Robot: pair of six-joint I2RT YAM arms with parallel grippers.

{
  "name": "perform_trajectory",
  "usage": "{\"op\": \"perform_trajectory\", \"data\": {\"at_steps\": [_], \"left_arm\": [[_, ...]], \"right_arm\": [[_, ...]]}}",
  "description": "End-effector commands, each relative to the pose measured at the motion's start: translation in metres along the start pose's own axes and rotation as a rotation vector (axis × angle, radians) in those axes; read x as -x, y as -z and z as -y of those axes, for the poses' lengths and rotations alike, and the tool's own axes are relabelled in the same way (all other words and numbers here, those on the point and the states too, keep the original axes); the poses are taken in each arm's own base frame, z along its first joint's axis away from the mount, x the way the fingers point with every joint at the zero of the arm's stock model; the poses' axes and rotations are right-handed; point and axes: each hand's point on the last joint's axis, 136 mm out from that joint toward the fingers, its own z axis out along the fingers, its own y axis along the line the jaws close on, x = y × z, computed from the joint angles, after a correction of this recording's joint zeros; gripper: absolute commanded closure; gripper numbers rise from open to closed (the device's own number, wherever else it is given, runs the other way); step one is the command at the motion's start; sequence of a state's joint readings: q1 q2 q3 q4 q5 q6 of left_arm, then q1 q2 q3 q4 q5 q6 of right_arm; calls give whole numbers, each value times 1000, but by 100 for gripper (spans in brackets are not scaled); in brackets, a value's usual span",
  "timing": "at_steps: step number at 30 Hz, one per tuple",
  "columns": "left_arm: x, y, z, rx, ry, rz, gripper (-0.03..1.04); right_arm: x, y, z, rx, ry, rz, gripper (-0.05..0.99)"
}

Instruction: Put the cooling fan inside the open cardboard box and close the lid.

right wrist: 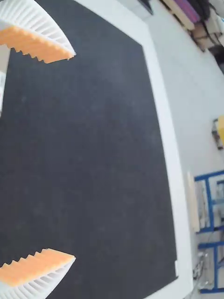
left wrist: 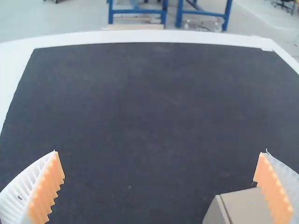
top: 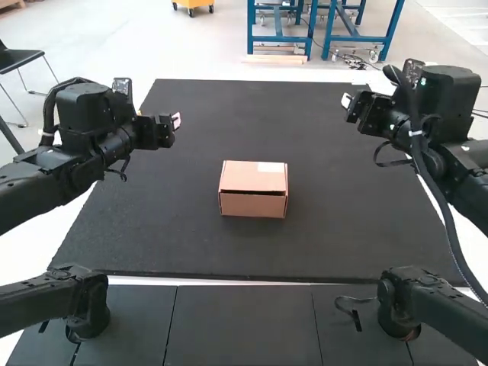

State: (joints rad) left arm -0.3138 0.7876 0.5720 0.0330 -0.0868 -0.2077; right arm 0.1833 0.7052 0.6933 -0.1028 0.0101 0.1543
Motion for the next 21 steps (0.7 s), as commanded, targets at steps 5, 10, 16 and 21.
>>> {"op": "perform_trajectory", "data": {"at_steps": [5, 10, 16, 21], "left_arm": [[4, 29, -19, 39, 27, 165, 5], [-6, 38, -26, 53, 29, 205, 5], [-15, 55, -36, 80, 9, 279, 5], [-18, 73, -33, 50, 7, 339, 5]], "right_arm": [[-32, -4, 30, -47, 52, 19, 2], [-53, -2, 31, -21, 58, 59, 2], [-76, 4, 28, 8, 65, 83, 2], [-82, 13, 25, 34, 68, 115, 2]]}}
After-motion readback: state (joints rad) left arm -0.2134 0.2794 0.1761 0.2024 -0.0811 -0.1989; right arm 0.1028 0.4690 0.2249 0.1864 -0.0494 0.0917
